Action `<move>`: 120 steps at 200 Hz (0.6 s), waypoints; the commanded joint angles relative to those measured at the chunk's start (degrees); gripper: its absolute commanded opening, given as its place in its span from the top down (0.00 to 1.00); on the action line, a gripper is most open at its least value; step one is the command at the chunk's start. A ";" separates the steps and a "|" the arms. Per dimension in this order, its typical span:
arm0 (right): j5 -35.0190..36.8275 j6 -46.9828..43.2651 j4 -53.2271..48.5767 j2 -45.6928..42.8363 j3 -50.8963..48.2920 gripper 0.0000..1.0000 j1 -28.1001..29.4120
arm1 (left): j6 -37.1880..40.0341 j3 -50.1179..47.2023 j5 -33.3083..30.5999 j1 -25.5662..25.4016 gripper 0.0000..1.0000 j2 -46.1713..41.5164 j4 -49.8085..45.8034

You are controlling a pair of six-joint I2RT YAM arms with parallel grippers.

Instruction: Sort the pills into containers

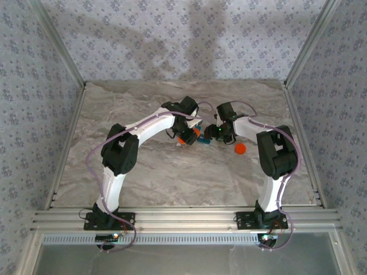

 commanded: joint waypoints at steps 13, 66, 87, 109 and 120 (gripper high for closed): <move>0.48 0.29 -2.34 2.03 0.51 0.36 -0.30 | 1.20 2.89 -0.45 -0.54 1.00 1.28 -3.12; 0.39 0.32 -2.40 2.03 0.54 0.36 -0.27 | 1.75 4.54 -0.91 -1.04 1.00 2.65 -4.82; 0.30 0.31 -2.42 2.03 0.50 0.36 -0.32 | 1.74 4.39 -0.99 -1.01 1.00 2.65 -4.75; 0.30 0.28 -2.36 2.12 0.50 0.36 -0.35 | 1.75 4.09 -1.10 -1.01 1.00 2.57 -4.42; 0.30 0.32 -2.35 2.12 0.54 0.36 -0.33 | 1.88 3.68 -1.11 -1.04 1.00 2.40 -4.08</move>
